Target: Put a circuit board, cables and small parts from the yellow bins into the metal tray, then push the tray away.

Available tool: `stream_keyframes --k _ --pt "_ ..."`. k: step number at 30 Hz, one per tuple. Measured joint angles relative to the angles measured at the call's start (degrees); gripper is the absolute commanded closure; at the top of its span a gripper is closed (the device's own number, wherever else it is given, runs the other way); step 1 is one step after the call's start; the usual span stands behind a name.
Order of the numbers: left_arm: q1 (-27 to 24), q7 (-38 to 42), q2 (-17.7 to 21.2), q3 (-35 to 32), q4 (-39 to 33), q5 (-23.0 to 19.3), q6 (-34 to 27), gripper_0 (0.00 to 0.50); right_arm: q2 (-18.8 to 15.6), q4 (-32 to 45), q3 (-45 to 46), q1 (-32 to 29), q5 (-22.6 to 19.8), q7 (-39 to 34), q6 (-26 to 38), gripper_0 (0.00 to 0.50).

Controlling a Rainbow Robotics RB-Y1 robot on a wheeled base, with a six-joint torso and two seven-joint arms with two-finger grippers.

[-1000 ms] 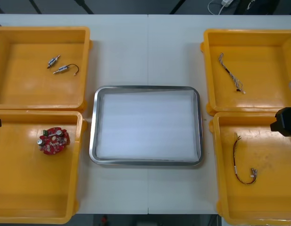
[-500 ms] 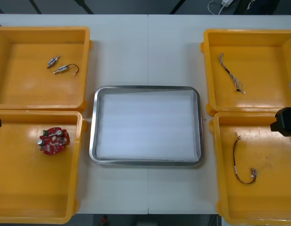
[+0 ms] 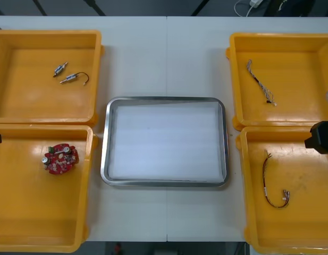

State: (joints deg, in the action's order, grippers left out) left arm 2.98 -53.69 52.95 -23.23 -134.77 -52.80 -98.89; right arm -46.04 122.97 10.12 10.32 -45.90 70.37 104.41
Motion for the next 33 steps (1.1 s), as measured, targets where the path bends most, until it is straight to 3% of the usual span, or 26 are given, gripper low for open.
stream_keyframes --k 33 --pt "0.0 0.0 0.0 0.0 0.0 0.0 0.0 0.0 0.0 0.0 0.0 0.0 0.0 0.0 0.0 0.0"
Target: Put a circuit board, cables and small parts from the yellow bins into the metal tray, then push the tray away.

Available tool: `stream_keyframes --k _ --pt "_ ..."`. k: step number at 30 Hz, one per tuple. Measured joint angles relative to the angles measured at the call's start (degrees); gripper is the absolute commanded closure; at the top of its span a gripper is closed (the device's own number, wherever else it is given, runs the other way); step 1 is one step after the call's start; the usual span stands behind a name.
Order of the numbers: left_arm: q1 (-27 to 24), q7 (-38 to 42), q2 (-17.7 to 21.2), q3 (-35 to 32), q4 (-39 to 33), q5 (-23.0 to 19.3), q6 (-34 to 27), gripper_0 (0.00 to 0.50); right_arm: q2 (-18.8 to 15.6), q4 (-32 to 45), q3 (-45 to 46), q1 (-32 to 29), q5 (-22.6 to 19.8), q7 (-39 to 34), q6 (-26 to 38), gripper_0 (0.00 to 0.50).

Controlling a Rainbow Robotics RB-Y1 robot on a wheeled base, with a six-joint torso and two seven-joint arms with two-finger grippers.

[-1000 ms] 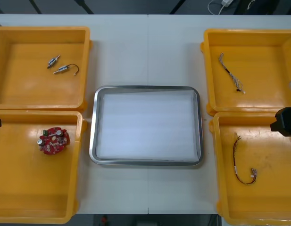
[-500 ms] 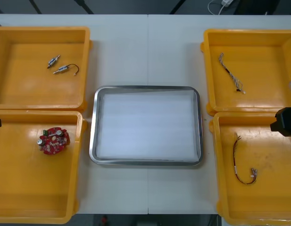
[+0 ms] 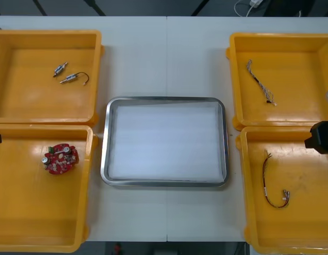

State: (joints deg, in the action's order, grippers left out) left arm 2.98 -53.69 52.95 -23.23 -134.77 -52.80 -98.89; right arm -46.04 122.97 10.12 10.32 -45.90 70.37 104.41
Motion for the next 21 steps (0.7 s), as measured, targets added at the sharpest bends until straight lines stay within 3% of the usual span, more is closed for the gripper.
stream_keyframes --k 21 --pt "0.0 0.0 0.0 0.0 0.0 0.0 0.0 0.0 0.0 0.0 0.0 0.0 0.0 0.0 0.0 0.0"
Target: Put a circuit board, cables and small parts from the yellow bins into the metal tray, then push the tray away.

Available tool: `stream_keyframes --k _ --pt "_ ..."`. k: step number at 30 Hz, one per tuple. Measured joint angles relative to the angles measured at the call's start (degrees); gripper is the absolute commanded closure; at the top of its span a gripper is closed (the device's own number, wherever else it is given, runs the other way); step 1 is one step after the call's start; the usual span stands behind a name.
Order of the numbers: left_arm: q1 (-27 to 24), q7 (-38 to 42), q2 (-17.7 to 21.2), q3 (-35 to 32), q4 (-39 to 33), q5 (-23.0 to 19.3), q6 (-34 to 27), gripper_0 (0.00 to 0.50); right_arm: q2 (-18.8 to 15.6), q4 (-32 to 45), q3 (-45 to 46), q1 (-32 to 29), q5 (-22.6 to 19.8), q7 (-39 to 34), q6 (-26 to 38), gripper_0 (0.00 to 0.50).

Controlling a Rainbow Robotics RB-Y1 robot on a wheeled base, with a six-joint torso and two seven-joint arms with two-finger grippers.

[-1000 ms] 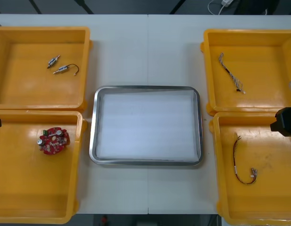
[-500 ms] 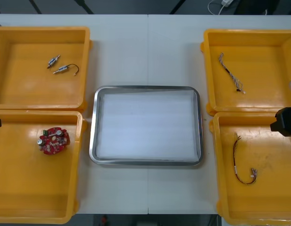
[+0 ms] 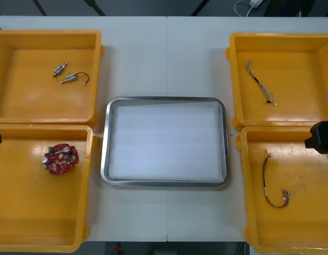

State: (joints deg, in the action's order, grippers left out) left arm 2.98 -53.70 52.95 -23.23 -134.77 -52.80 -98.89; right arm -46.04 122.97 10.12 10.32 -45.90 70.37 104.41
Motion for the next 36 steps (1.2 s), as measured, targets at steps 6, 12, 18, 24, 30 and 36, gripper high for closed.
stream_keyframes --k 6,12,18,24,30,36 --pt "0.0 0.0 0.0 0.0 0.0 0.0 0.0 0.0 0.0 0.0 0.0 0.0 0.0 0.0 0.0 0.0" --pt "0.0 0.0 0.0 0.0 0.0 0.0 0.0 0.0 0.0 0.0 0.0 0.0 0.0 0.0 0.0 0.0" --pt "0.0 0.0 0.0 0.0 0.0 0.0 0.0 0.0 0.0 0.0 0.0 0.0 0.0 0.0 0.0 0.0" --pt "0.0 0.0 0.0 0.0 0.0 0.0 0.0 0.0 0.01 -0.04 -0.01 -0.07 -0.02 0.0 0.0 0.0" --pt "0.0 0.0 -0.04 -0.01 -0.02 -0.09 -0.24 0.0 0.0 -0.27 -0.03 -2.1 -0.4 0.0 -0.03 0.0" --pt "0.01 0.0 -0.04 -1.0 -0.13 -1.23 -0.72 0.0 0.0 -0.03 -0.03 -3.38 -1.47 -0.05 -0.02 0.0"
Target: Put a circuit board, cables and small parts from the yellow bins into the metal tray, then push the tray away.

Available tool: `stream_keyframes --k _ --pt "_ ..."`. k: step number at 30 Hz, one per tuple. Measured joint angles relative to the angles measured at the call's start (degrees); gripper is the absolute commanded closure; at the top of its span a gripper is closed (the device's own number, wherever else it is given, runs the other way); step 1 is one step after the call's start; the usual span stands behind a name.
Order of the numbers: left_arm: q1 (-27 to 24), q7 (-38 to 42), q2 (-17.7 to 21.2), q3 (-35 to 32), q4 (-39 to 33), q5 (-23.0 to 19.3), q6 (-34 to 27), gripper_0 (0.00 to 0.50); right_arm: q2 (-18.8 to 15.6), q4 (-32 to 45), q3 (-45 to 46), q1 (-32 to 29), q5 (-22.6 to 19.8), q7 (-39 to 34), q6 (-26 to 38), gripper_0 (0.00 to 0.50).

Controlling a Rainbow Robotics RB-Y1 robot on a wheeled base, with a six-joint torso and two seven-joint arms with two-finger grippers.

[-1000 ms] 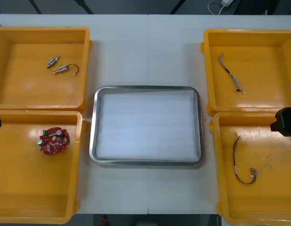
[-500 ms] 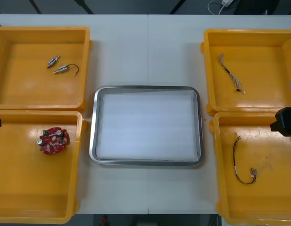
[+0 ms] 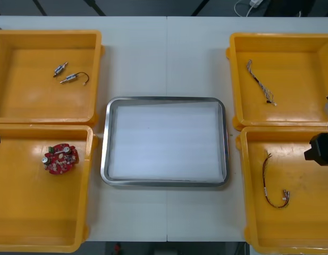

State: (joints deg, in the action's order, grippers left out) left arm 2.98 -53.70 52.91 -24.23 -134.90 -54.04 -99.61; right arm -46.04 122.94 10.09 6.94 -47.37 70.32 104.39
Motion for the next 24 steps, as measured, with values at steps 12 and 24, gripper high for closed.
stream_keyframes --k 12,24 --pt "-0.01 0.0 0.0 1.52 3.42 1.9 2.03 0.0 1.27 6.12 0.0 -8.01 0.86 -1.25 -2.9 0.0" --pt "-0.91 0.0 0.0 8.47 6.8 5.81 5.29 0.0 4.88 6.35 -7.2 -9.14 10.79 -1.82 -4.19 0.0"
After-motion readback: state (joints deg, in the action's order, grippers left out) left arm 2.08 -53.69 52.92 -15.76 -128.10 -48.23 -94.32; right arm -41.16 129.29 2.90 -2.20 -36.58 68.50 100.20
